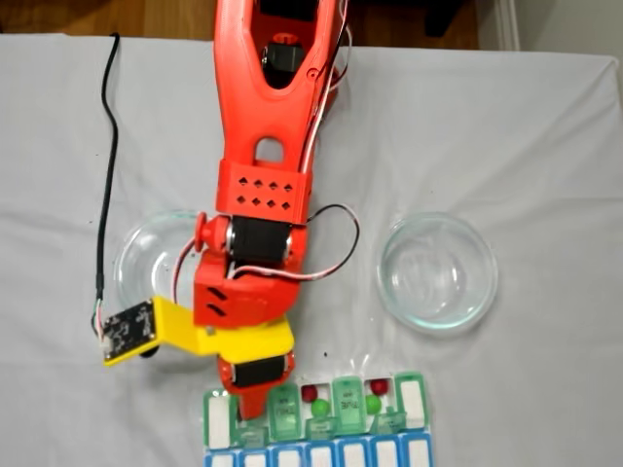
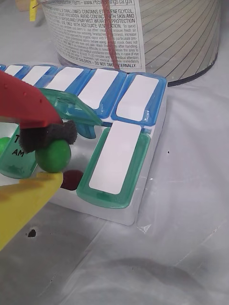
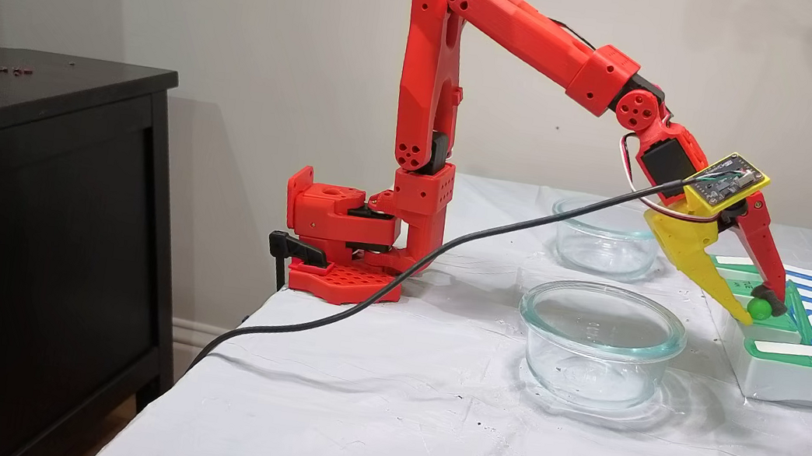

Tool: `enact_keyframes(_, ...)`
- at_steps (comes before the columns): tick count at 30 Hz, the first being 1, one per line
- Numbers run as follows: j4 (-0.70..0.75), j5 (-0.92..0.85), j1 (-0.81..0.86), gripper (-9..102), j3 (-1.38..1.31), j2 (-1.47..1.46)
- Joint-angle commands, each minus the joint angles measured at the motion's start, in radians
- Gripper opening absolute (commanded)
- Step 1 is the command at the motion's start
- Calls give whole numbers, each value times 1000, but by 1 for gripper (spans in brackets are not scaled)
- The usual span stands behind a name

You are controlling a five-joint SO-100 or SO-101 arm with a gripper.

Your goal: Sort medicines into box.

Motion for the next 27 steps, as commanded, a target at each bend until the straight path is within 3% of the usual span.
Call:
enact_keyframes(1,-44,-9,-20,0,-106,12)
enact_keyframes(4,-58,-26,-25,0,-117,-12)
enact_keyframes(10,-61,-34,-28,23,-137,-55)
enact_keyframes(16,-46,-26,-25,30,-124,-40)
enact_keyframes(22,-8,-17,-9,27,-117,26)
enact_keyframes(27,137,-44,15,17,-126,149)
